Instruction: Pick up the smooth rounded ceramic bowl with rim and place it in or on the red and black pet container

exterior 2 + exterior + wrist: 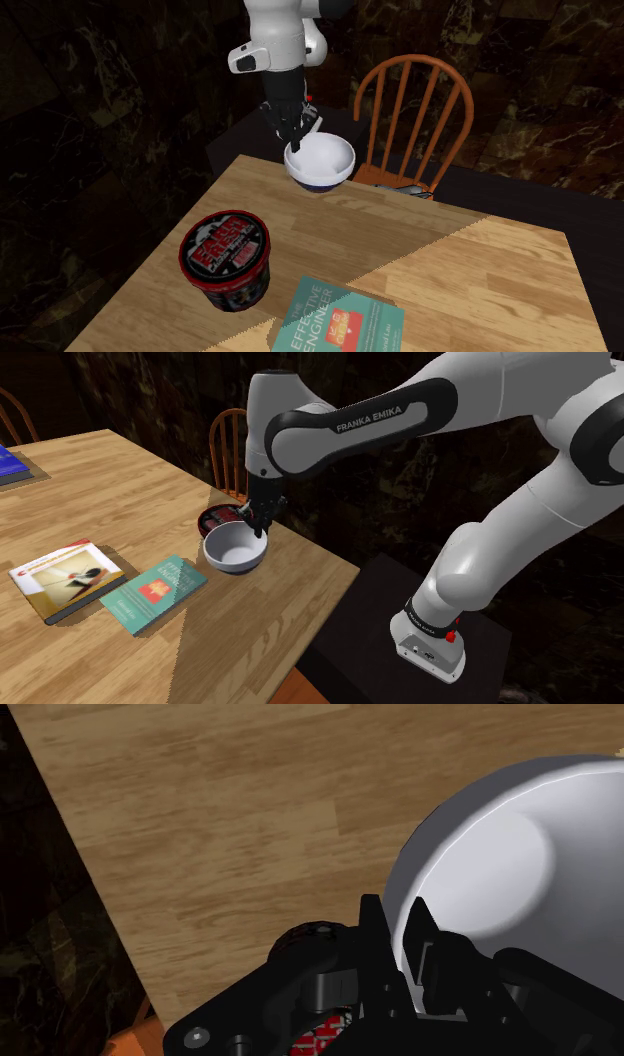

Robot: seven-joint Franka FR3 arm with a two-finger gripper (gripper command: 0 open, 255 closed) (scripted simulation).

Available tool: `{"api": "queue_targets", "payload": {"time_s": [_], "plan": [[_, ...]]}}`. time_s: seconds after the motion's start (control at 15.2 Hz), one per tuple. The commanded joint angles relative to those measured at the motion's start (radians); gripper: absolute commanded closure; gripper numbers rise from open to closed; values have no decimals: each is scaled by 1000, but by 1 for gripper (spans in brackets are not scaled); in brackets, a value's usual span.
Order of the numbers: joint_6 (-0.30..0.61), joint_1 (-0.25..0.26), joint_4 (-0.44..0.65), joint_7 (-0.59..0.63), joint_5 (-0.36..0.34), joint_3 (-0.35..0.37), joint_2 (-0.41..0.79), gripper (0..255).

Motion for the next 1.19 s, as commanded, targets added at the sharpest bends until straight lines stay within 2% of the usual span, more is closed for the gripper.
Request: {"api": "queue_targets", "payload": {"time_s": [0.0,0.33,0.73,1.12], "plan": [[-29,0,18,0,1,-3,-11,255],[-97,-1,69,2,1,-10,-29,255],[-135,-58,250,-65,-63,-58,128,255],[-199,-99,477,-120,-118,-97,303,255]]}}
